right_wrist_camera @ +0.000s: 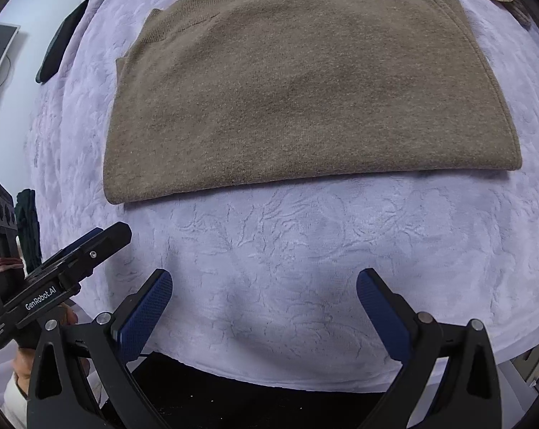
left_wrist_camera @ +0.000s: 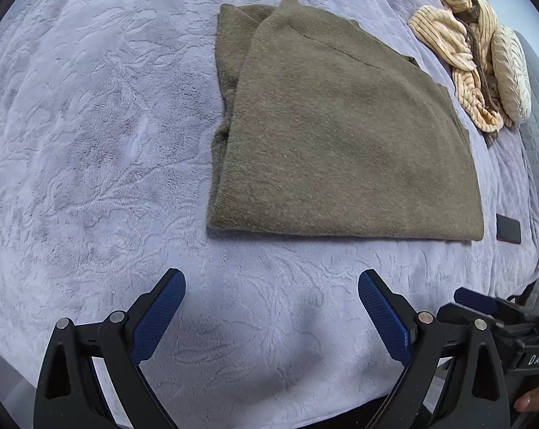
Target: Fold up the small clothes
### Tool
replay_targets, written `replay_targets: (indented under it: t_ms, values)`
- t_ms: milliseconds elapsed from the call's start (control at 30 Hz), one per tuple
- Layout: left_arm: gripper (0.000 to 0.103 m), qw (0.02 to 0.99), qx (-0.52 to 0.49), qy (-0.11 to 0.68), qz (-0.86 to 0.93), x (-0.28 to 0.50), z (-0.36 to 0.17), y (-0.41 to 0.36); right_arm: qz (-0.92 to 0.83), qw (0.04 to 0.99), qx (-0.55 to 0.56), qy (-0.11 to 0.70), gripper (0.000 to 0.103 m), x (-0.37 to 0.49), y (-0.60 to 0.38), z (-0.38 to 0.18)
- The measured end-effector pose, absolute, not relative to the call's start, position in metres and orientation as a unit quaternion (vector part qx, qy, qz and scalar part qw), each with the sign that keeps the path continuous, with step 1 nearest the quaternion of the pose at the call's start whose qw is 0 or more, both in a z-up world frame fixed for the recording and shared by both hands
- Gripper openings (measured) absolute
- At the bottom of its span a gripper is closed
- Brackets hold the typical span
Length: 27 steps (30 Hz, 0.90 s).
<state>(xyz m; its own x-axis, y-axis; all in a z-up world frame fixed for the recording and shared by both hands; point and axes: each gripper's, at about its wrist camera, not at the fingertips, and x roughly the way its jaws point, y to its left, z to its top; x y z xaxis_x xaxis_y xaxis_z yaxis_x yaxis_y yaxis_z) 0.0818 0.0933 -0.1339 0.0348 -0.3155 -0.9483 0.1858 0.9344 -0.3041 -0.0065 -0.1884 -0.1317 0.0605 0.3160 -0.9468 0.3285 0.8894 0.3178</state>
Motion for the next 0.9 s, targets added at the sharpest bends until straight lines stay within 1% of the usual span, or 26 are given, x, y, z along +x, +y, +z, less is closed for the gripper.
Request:
replay_targets:
  t_ms: [100,200,433,600,700,900]
  values:
    - [0.098,0.727,-0.082,0.662,-0.166,0.093,-0.135,0.105,0.001,0.684,0.224,0.694,0.103,-0.005,-0.184,-0.135]
    - [0.098,0.734,-0.091,0.657,-0.145,0.109,-0.14,0.113,0.0,0.679,0.219,0.701,0.103,-0.004,-0.183,-0.138]
    - [0.098,0.732,-0.062,0.671,-0.101,0.126,-0.172,0.119,0.002,0.669,0.212,0.712,0.103,-0.001,-0.18,-0.146]
    - [0.098,0.73,-0.07,0.67,-0.116,0.119,-0.175,0.124,0.002,0.667,0.208,0.715,0.103,0.004,-0.18,-0.152]
    - [0.098,0.727,-0.101,0.664,-0.144,0.116,-0.168,0.13,0.011,0.666,0.234,0.709,0.103,0.007,-0.182,-0.156]
    - [0.098,0.693,-0.184,0.654,-0.241,0.109,-0.156,0.126,0.051,0.649,0.349,0.674,0.103,0.017,-0.188,-0.171]
